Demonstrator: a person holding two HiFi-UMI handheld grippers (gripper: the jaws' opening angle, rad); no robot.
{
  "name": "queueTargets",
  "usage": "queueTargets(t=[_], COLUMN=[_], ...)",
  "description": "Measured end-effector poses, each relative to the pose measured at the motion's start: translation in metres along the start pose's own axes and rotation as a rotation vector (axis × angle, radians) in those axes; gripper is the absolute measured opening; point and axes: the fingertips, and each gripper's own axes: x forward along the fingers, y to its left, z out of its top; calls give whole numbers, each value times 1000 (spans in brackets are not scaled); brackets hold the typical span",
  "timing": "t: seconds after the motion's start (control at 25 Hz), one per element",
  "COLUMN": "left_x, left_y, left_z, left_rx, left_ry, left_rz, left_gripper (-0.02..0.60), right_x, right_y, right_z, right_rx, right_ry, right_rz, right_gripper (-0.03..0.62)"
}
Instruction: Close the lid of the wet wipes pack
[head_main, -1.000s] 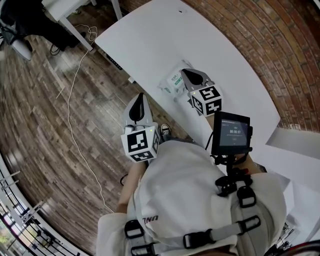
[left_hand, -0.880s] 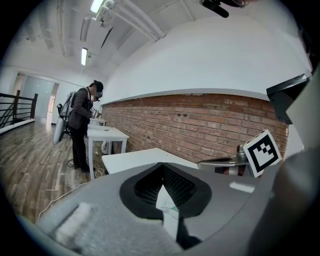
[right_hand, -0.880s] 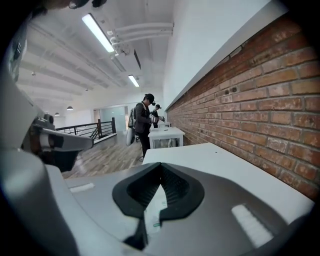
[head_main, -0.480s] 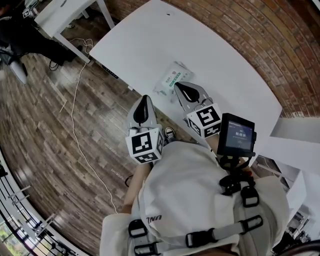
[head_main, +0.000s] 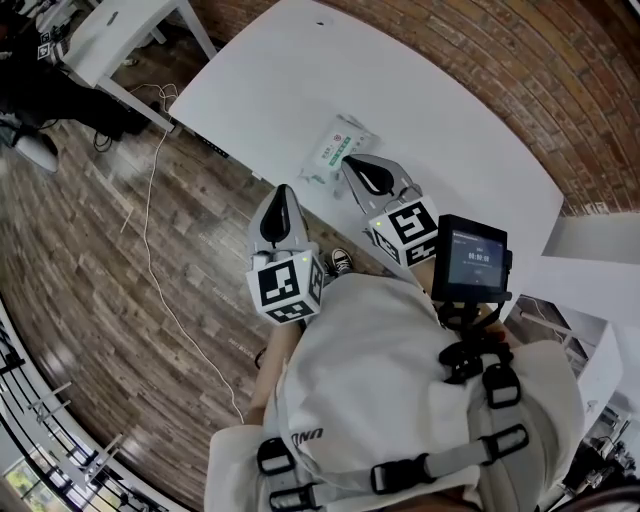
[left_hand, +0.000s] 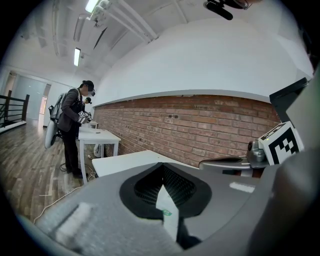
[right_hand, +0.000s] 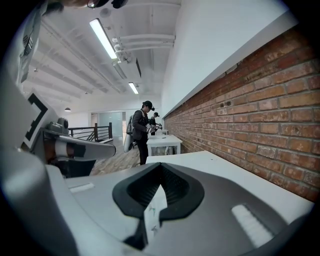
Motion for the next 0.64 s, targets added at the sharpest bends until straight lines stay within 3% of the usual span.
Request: queueTargets(t=[0.64], left_x=[2], left_y=[0], left_z=[3], left_rx=[9], left_ry=[-4], left_rz=[-4], left_gripper=[2], right_x=[2], right_y=[-2], right_z=[7], right_rx=[-16], right_ry=[-3], right_rz=[-1], right_gripper=[5])
